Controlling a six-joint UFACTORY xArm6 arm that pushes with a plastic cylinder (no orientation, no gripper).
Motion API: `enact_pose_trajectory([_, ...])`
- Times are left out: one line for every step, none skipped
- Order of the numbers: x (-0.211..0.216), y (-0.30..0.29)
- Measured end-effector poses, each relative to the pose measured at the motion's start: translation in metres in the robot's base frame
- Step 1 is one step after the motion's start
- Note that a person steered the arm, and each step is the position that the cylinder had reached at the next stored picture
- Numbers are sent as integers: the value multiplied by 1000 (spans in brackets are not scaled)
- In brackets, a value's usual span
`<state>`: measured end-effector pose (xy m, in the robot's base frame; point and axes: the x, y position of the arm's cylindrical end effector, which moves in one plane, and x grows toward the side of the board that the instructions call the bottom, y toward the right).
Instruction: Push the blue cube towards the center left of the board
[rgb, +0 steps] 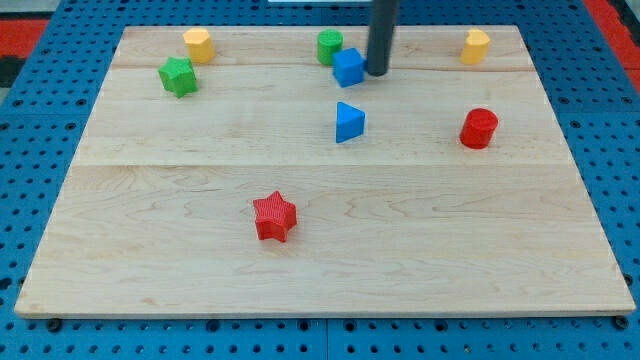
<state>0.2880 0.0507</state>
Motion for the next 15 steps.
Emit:
enact_pose_trajectory([20,0])
enact_pose_trajectory([20,21])
enact_pose_trajectory([5,69])
enact_pose_trajectory([-31,63])
enact_pose_trajectory([-36,37])
enact_pose_trajectory([-36,-12])
enact_pose_trajectory([-20,-34])
enact_pose_trajectory([-1,-46])
enact_pose_trajectory([18,-46])
enact_pose_trajectory([40,-57])
enact_pose_trajectory([55,-96])
enact_pose_trajectory([80,-94])
enact_pose_trajectory([97,-71])
enact_pose_trajectory([111,-89])
enact_pose_trajectory([106,-142])
